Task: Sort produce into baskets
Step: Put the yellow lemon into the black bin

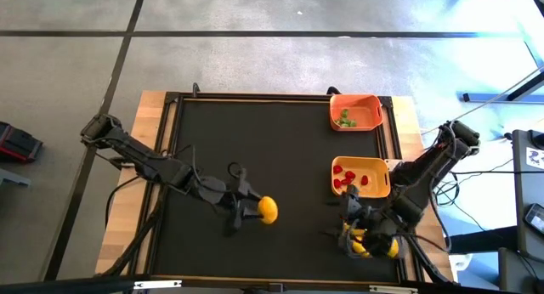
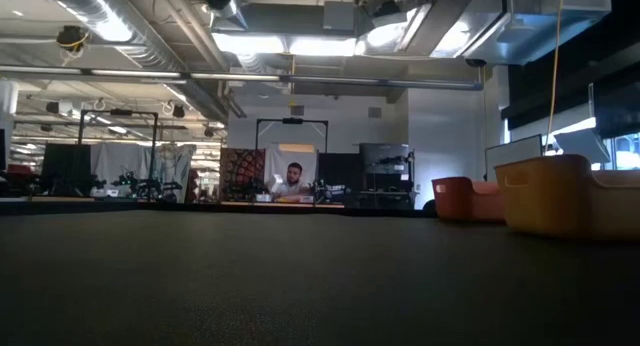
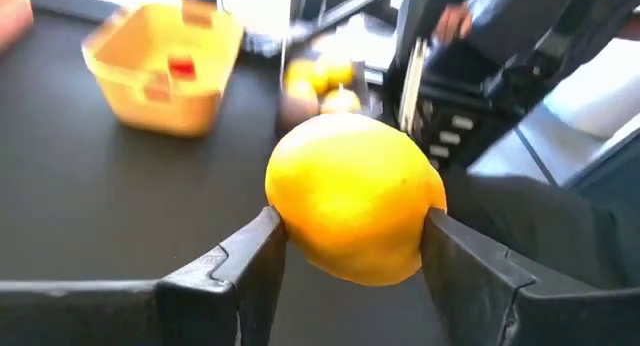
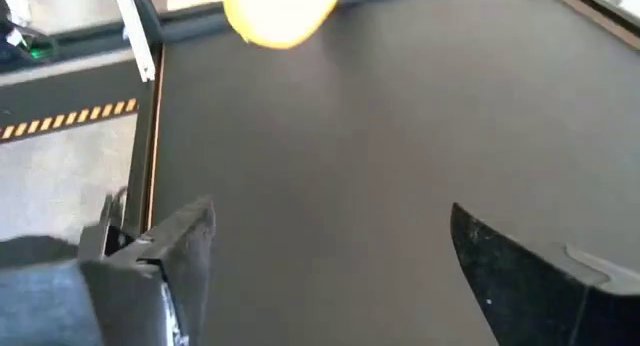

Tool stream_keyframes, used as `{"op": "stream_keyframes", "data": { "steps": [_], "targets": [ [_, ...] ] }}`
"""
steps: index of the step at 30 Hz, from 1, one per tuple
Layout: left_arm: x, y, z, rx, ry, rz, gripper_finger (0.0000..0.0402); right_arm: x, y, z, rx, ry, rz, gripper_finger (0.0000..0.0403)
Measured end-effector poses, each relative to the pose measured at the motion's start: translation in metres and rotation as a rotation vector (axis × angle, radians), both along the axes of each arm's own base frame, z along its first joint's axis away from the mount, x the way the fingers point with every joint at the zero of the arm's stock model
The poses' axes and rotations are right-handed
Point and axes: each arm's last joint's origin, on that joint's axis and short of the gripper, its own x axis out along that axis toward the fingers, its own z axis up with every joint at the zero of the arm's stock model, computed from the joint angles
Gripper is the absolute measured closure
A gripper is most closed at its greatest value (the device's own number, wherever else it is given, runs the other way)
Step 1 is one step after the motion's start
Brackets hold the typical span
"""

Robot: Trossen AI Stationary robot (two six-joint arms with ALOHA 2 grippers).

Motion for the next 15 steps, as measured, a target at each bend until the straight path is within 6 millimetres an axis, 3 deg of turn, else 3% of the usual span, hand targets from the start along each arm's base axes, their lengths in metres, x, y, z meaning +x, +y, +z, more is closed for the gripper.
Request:
{"op": "stream_keyframes", "data": {
  "steps": [8,15],
  "targets": [
    [0.012,0.012,0.011,0.132,-0.155,0.010,0.0197,0.025,-0.016,0.007,-0.034,-0.036,0.027,0.0086],
    [0.032,0.014,-0.001,0.178,-0.213,0.024,0.0196,0.037,-0.023,0.005,-0.063,-0.039,0.022,0.0091]
  ]
}}
